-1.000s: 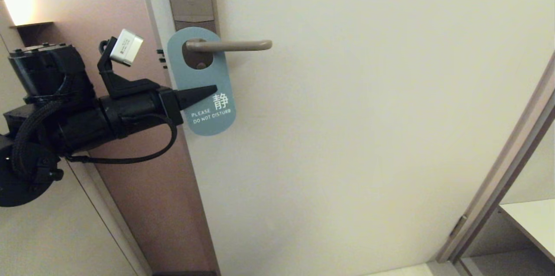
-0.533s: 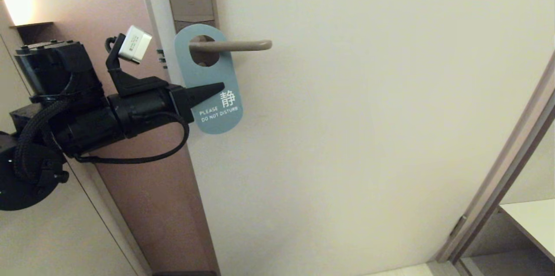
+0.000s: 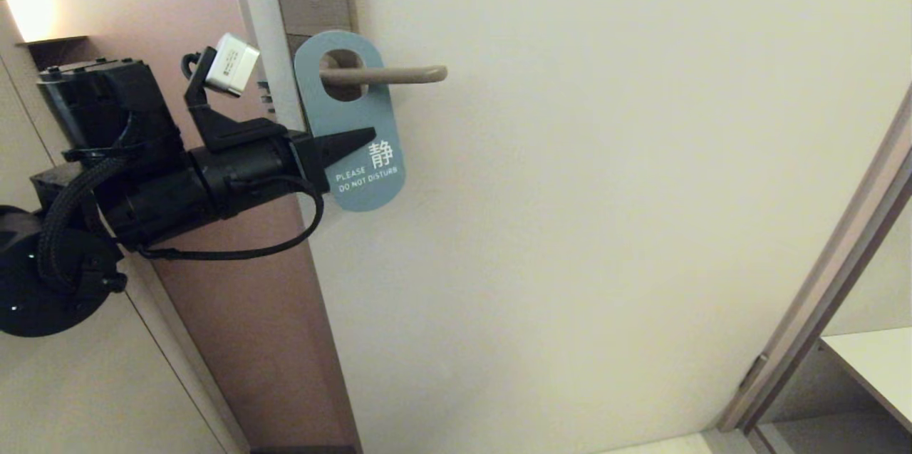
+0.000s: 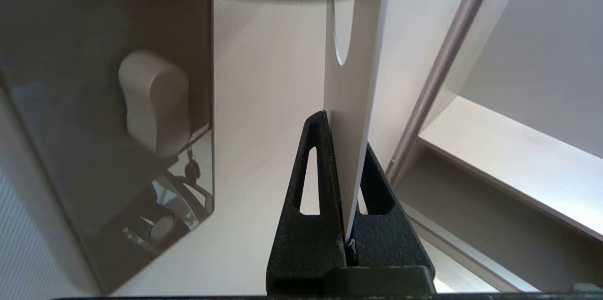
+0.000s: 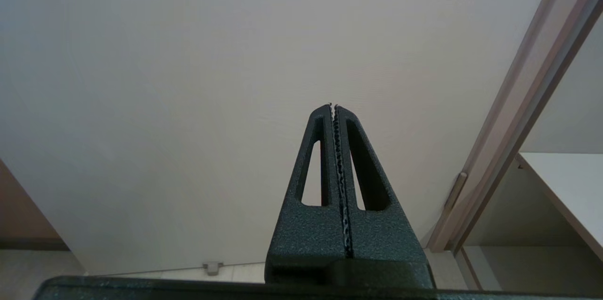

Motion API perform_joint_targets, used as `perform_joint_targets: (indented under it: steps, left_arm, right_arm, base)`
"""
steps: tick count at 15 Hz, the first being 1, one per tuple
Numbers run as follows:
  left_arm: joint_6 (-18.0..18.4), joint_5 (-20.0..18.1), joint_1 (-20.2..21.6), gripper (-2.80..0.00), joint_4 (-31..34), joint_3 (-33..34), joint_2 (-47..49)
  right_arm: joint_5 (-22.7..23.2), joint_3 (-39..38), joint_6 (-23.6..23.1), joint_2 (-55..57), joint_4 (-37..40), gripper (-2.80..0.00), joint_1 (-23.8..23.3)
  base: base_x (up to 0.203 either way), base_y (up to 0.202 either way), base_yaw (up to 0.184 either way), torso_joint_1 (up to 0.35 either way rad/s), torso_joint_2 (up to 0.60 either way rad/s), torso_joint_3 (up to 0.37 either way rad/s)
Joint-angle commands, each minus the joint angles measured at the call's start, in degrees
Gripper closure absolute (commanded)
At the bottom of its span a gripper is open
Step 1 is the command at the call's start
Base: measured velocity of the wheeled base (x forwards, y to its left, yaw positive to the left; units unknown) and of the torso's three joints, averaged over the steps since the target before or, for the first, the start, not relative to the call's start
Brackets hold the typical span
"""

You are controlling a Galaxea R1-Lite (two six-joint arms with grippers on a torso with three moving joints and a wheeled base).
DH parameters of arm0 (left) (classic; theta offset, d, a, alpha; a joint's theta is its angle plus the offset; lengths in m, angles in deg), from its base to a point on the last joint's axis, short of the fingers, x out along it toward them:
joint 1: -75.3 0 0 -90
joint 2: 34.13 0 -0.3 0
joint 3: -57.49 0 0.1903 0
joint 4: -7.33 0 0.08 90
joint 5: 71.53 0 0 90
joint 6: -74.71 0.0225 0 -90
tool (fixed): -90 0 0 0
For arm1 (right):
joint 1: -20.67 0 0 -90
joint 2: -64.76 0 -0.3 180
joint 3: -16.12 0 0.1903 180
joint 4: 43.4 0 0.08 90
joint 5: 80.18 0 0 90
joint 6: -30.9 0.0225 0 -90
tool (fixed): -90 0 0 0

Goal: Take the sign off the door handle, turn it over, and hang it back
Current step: Take down the sign

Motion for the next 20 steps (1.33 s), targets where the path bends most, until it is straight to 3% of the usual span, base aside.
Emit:
perform_joint_targets:
  steps: [1, 12, 20]
  left_arm:
    - [-0.1, 0.4, -0.8, 0.0, -0.3, -0.5, 0.7]
    - [-0.1, 4.5, -5.3, 0.0, -0.2, -2.1, 1.1]
    - [0.0, 6.8, -6.0, 0.0, -0.2, -2.1, 1.2]
  right_arm:
    - [0.0, 0.0, 0.0, 0.0, 0.0, 0.0, 0.0]
    - [0.0, 0.0, 0.0, 0.0, 0.0, 0.0, 0.0]
    - [0.0, 0.0, 0.0, 0.0, 0.0, 0.0, 0.0]
  base:
    - [0.0, 0.0, 0.0, 0.0, 0.0, 0.0]
    - [0.0, 0.0, 0.0, 0.0, 0.0, 0.0]
    - [0.0, 0.0, 0.0, 0.0, 0.0, 0.0]
